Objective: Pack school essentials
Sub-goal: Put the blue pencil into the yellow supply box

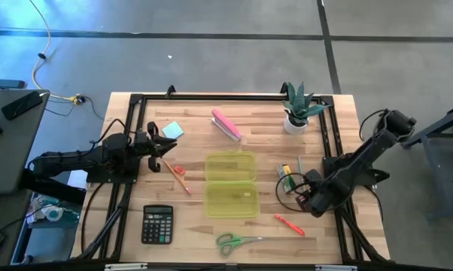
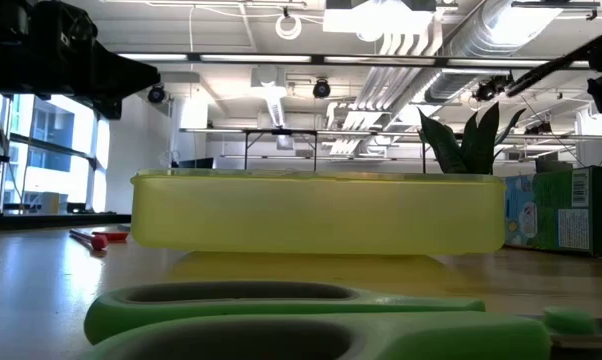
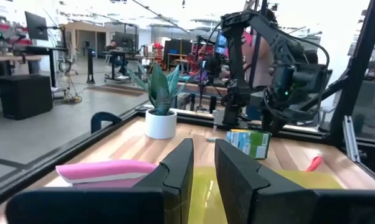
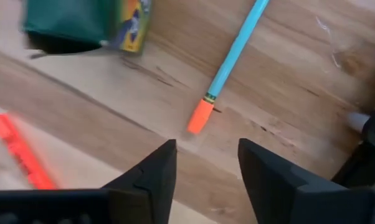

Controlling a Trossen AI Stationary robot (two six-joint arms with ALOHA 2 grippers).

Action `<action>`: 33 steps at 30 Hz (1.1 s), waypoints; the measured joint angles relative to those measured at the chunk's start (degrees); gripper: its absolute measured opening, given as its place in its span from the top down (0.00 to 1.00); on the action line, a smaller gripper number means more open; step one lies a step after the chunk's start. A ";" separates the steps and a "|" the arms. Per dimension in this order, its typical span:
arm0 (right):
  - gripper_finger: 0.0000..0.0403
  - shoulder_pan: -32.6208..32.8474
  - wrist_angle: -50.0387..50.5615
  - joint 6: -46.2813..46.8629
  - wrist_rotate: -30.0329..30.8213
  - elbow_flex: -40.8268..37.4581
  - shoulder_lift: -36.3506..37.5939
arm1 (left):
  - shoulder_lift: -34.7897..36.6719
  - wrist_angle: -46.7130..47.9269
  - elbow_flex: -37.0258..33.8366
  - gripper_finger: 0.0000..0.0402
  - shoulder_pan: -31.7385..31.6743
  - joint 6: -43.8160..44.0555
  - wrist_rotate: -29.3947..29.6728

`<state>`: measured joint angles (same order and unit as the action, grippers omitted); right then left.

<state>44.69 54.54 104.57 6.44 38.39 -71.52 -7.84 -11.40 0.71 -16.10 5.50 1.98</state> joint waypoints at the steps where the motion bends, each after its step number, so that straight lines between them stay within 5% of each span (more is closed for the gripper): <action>1: 0.57 0.00 0.00 0.02 0.00 -0.02 -0.69 | 0.00 0.10 0.00 0.86 0.00 0.30 -0.01; 24: 0.53 -0.07 -4.35 4.75 2.14 -0.04 -11.20 | 0.00 1.12 0.00 0.86 0.00 0.28 0.20; 33: 0.66 -0.07 -5.95 6.30 1.46 -0.04 -12.57 | -0.02 1.12 0.00 0.86 0.00 0.28 0.20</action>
<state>44.62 48.60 110.88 7.90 38.35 -84.09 -7.85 -10.28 0.71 -16.10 5.78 2.17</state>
